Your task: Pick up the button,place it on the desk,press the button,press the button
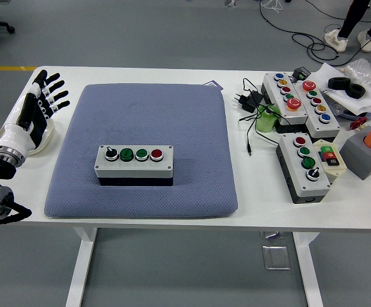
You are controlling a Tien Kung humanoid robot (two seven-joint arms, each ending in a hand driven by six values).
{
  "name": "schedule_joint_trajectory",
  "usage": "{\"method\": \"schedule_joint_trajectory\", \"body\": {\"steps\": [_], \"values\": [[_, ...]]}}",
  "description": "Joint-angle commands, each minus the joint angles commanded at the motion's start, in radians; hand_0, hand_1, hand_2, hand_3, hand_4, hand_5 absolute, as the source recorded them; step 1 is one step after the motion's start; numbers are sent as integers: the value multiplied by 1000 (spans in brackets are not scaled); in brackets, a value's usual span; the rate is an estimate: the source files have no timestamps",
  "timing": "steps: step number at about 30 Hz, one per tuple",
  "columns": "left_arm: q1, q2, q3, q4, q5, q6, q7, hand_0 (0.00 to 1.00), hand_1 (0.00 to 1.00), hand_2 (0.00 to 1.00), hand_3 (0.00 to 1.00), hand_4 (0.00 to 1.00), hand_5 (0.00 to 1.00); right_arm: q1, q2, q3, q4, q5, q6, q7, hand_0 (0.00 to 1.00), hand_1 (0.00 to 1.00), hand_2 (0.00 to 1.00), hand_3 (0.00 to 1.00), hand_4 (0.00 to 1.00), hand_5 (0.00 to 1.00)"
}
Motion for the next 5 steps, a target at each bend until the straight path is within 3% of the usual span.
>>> {"method": "schedule_joint_trajectory", "body": {"steps": [5], "values": [[-7, 1, 1, 4, 0, 1, 1, 786, 877, 931, 907, 701, 998, 5, 0, -1, 0, 4, 0, 1, 631, 479, 533, 583, 262, 12]]}}
